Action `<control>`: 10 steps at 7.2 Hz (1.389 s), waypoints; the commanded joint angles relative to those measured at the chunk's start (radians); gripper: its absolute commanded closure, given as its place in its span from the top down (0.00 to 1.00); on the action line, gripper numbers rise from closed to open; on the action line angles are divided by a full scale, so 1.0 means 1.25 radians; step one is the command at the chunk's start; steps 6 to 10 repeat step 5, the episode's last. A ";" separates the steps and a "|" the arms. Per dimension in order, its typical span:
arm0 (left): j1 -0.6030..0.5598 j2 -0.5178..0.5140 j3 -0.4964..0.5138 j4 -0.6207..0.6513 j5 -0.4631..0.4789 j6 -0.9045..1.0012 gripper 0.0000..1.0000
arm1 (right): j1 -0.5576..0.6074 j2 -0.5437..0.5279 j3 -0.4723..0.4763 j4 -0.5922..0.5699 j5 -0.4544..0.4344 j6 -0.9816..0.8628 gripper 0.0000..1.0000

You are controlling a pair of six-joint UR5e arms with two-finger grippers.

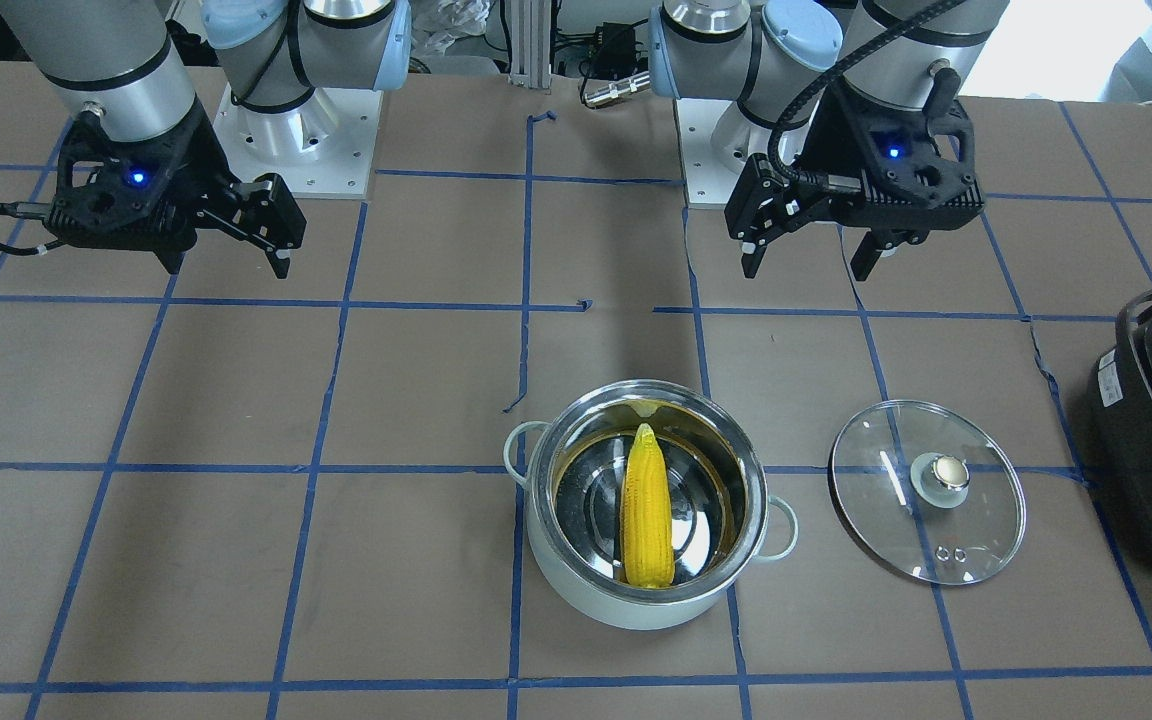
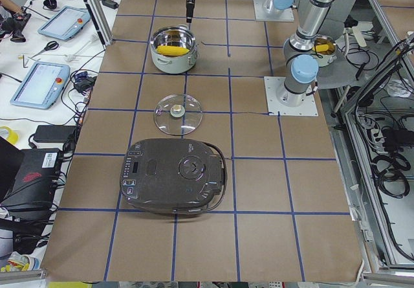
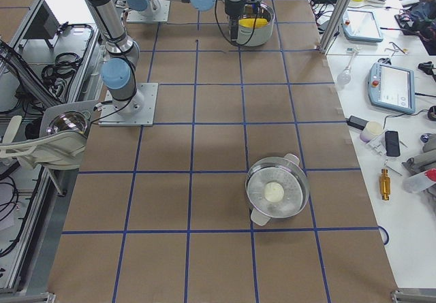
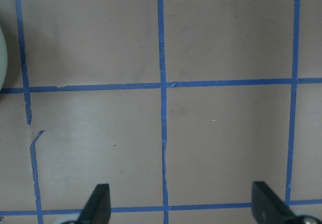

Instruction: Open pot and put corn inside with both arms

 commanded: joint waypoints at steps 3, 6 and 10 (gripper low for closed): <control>-0.001 0.003 -0.001 0.002 0.004 0.000 1.00 | 0.000 -0.018 -0.034 0.099 0.001 -0.008 1.00; -0.001 0.003 -0.002 0.001 0.004 0.000 1.00 | 0.000 -0.018 -0.036 0.100 -0.005 -0.008 1.00; -0.001 0.003 -0.002 0.001 0.004 0.000 1.00 | 0.000 -0.018 -0.036 0.100 -0.005 -0.008 1.00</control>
